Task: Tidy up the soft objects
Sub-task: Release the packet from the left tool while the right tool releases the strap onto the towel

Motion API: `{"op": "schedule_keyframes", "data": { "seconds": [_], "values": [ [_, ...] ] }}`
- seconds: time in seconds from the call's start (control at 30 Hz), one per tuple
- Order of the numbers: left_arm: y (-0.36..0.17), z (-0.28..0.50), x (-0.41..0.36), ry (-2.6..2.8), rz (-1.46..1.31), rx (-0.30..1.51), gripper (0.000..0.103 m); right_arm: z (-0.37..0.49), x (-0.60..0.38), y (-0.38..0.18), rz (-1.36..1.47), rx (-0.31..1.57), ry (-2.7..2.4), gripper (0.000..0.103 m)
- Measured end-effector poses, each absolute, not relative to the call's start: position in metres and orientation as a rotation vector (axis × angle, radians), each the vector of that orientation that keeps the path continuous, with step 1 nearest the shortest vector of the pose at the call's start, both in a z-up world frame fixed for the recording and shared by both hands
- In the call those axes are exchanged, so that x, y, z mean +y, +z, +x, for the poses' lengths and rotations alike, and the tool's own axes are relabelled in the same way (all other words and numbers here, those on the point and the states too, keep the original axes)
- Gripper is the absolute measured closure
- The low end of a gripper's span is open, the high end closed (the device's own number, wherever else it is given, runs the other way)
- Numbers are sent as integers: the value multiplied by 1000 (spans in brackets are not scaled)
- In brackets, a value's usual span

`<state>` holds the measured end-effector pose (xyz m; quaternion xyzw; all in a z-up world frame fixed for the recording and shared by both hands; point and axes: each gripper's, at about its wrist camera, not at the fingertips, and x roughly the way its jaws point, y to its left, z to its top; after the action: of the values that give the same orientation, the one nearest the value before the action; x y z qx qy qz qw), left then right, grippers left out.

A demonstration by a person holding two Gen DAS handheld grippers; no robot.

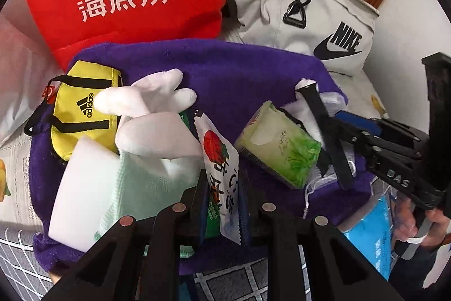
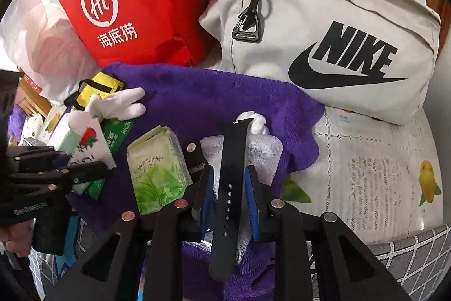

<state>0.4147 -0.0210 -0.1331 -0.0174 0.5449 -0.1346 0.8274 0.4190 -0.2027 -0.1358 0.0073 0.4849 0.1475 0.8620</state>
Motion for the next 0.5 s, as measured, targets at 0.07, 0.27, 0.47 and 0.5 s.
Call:
{"op": "schedule_keyframes", "data": {
  "seconds": [0.07,0.27,0.47,0.5],
  "values": [
    [-136,416,-24,-294,-30,1161,83,418,-204,-134,23,1010,312,70],
    [-147,419,-30,-290,-23,1185,82,415,-204,-129,19,1001,324,64],
    [-142,416,-33,-306,-25,1167,45,412,-206,-121,30,984,325,64],
    [-140,416,-32,-298,-26,1160,40,411,-207,-119,35,979,328,64]
  ]
}}
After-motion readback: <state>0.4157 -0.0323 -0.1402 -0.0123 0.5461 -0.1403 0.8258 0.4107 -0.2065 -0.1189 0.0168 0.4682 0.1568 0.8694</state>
